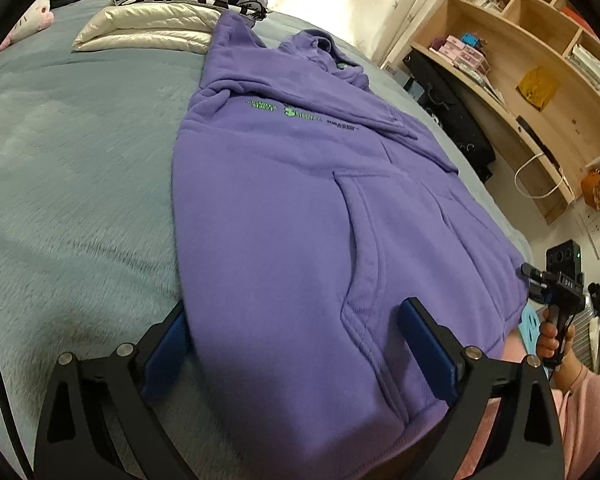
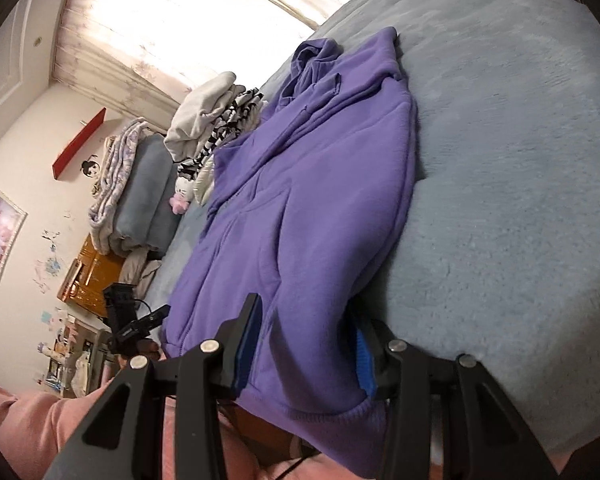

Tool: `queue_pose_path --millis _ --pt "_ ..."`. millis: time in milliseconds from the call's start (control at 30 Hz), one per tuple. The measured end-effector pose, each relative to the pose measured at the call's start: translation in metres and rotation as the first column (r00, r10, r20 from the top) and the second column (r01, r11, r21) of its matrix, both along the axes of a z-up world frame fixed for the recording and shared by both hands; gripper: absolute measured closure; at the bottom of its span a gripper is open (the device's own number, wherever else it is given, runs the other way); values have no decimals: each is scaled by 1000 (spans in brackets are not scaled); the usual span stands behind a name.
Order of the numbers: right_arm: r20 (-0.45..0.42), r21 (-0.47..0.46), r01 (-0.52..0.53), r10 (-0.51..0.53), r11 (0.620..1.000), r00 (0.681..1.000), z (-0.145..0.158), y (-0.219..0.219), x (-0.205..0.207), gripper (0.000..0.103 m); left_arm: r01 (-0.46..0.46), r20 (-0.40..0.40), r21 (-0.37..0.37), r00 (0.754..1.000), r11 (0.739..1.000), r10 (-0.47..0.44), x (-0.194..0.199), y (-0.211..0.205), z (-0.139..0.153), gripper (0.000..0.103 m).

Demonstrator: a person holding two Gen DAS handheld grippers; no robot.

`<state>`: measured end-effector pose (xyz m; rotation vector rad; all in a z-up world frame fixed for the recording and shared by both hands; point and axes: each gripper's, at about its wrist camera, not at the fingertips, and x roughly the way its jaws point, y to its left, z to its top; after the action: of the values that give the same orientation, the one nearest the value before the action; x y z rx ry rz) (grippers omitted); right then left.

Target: Fold large clothes

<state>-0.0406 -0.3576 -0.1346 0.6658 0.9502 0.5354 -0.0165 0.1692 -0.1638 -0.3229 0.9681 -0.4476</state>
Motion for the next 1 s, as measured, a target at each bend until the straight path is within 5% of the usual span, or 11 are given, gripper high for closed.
queue_pose_path --millis 200,267,333,367,433,467,800,1000 --pt "5 18 0 -1 1000 1000 1 5 6 61 -42 6 -57 999 998 42 9 -9 0 9" --pt "9 24 -12 11 1000 1000 2 12 11 62 -45 -5 -90 999 995 44 12 -12 1 23" --pt "6 5 -29 29 1000 1000 3 22 19 63 -49 -31 -148 999 988 45 15 -12 -1 55" --pt "2 -1 -35 35 999 999 3 26 22 65 -61 -51 -182 997 981 53 18 -11 -4 61" --pt "-9 -9 -43 42 999 999 1 34 31 74 -120 -84 -228 991 966 104 22 -5 -11 87" --pt "-13 -14 -39 39 999 999 0 36 33 85 -155 -95 -236 986 959 136 23 -2 -13 90" --pt "85 -57 56 -51 997 995 36 32 12 93 -318 -91 -229 948 920 305 1 -3 11 93" --pt "119 -95 16 -5 995 993 62 38 -7 93 -260 -47 -152 965 953 256 -21 -11 52 94"
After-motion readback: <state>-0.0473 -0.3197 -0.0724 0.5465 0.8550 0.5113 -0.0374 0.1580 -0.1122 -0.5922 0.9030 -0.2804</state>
